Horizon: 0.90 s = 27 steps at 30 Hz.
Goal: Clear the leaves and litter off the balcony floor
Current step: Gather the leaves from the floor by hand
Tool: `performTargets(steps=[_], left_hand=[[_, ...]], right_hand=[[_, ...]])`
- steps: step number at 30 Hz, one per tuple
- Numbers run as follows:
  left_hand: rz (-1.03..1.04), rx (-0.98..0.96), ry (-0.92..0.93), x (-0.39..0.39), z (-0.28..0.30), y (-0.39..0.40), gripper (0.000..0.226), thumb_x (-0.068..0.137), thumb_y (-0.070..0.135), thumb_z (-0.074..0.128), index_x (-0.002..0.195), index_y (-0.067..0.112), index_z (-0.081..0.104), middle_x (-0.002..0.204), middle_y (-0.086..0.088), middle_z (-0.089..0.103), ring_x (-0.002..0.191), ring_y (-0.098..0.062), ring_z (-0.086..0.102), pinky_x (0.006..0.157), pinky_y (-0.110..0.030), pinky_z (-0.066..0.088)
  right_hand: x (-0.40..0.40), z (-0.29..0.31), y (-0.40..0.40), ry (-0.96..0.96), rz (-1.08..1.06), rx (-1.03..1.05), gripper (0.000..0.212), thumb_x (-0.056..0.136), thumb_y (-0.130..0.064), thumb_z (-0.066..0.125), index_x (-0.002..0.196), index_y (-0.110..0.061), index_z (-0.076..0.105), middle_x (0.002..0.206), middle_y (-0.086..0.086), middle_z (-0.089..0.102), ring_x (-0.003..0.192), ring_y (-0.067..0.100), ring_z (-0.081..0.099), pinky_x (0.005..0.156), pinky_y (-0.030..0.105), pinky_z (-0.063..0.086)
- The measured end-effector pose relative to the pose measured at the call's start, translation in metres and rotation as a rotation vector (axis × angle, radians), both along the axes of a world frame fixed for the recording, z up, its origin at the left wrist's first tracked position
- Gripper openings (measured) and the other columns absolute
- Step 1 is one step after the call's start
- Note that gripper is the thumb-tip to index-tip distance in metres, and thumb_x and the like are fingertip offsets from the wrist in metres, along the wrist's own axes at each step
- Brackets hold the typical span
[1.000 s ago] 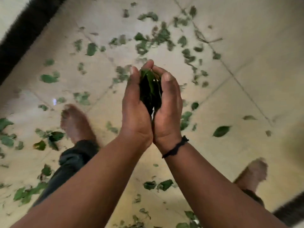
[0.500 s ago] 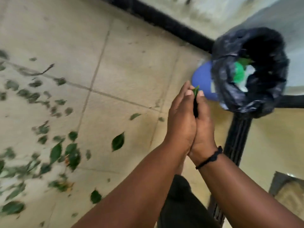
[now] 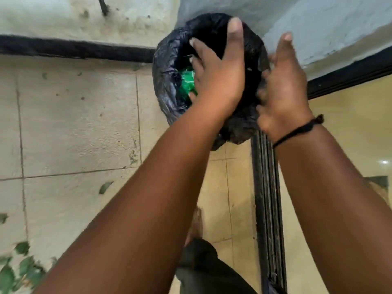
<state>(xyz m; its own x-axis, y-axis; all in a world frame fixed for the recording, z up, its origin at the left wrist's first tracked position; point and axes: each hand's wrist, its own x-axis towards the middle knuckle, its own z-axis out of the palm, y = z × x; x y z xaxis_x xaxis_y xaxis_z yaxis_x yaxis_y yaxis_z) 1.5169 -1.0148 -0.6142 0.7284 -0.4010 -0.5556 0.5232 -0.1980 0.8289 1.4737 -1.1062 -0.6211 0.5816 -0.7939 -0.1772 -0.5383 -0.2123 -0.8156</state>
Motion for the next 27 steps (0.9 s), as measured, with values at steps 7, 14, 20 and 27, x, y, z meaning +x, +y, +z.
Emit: performTargets(steps=[7, 14, 20, 27], left_hand=[[0.328, -0.114, 0.091, -0.035, -0.022, 0.196, 0.049, 0.098, 0.056, 0.035, 0.135, 0.029, 0.054, 0.134, 0.011, 0.06, 0.122, -0.008, 0.058, 0.104, -0.036, 0.045], [1.012, -0.032, 0.662, -0.15, -0.04, 0.444, 0.064, 0.089, 0.061, 0.047, 0.134, 0.018, 0.057, 0.126, -0.008, 0.068, 0.116, -0.03, 0.065, 0.098, -0.044, 0.045], [1.239, -0.117, 0.897, -0.227, -0.045, 0.519, 0.093, 0.046, 0.057, 0.074, 0.128, 0.015, 0.063, 0.123, -0.012, 0.069, 0.122, -0.036, 0.058, 0.101, -0.048, 0.042], [1.21, -0.141, 1.012, -0.269, -0.061, 0.556, 0.069, 0.081, 0.065, 0.045, 0.121, 0.015, 0.071, 0.124, -0.011, 0.068, 0.113, -0.032, 0.066, 0.102, -0.045, 0.048]], right_hand=[[-0.047, 0.0, 0.104, -0.375, 0.232, -0.102, 0.01, 0.097, -0.016, 0.054, 0.093, -0.023, 0.049, 0.085, -0.008, 0.05, 0.076, 0.002, 0.046, 0.073, 0.021, 0.041], [-0.128, -0.104, 0.282, 0.353, 0.958, 0.208, 0.012, 0.093, -0.017, 0.057, 0.101, -0.025, 0.061, 0.098, -0.007, 0.061, 0.088, 0.012, 0.058, 0.079, 0.029, 0.049], [-0.149, -0.189, 0.356, 0.885, 1.374, -0.138, 0.04, 0.1, -0.03, 0.043, 0.138, -0.019, 0.044, 0.127, 0.011, 0.049, 0.106, 0.03, 0.054, 0.084, 0.037, 0.047], [-0.136, -0.236, 0.38, 0.828, 1.576, -0.525, 0.047, 0.099, -0.018, 0.045, 0.145, -0.014, 0.039, 0.128, 0.023, 0.044, 0.101, 0.039, 0.053, 0.077, 0.042, 0.045]])
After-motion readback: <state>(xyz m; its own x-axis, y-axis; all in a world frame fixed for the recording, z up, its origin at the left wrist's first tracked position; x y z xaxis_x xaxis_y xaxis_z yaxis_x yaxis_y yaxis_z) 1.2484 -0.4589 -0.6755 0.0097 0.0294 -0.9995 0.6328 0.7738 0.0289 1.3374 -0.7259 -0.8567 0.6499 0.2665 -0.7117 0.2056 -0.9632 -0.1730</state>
